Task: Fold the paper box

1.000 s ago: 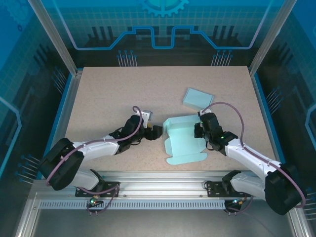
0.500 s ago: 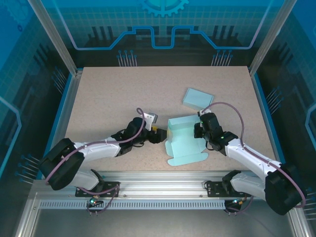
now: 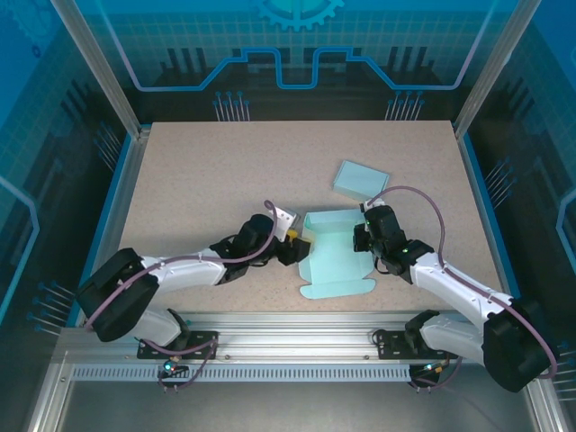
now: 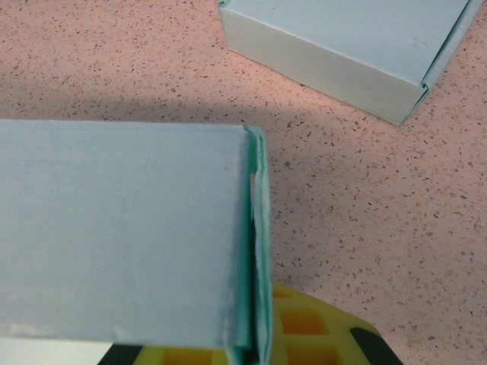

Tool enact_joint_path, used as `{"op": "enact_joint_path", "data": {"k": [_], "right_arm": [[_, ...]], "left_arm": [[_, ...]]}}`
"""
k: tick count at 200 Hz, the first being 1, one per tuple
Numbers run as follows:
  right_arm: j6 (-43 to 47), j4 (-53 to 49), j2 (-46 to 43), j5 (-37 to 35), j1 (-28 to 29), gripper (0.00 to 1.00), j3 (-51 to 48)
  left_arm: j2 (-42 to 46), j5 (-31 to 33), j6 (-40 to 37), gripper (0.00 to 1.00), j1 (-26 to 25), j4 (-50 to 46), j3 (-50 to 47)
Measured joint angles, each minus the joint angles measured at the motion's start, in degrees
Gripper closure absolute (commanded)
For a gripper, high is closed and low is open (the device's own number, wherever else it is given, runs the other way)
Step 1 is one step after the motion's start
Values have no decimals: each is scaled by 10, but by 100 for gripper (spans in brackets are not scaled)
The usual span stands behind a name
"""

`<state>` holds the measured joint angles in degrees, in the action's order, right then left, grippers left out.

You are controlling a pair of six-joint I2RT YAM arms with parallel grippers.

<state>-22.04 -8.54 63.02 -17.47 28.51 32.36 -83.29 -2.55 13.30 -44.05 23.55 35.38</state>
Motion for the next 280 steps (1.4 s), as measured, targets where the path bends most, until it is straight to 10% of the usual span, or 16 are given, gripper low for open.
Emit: {"op": "enact_joint_path", "data": {"k": [189,280], "right_arm": [[-7,24,1,2,7,100,0],[-8,59,18,-7,34,100,21]], "left_arm": [[-186,463,-119,95,-103,223,67],[-220,650,-52,96,-117,190,139]]}}
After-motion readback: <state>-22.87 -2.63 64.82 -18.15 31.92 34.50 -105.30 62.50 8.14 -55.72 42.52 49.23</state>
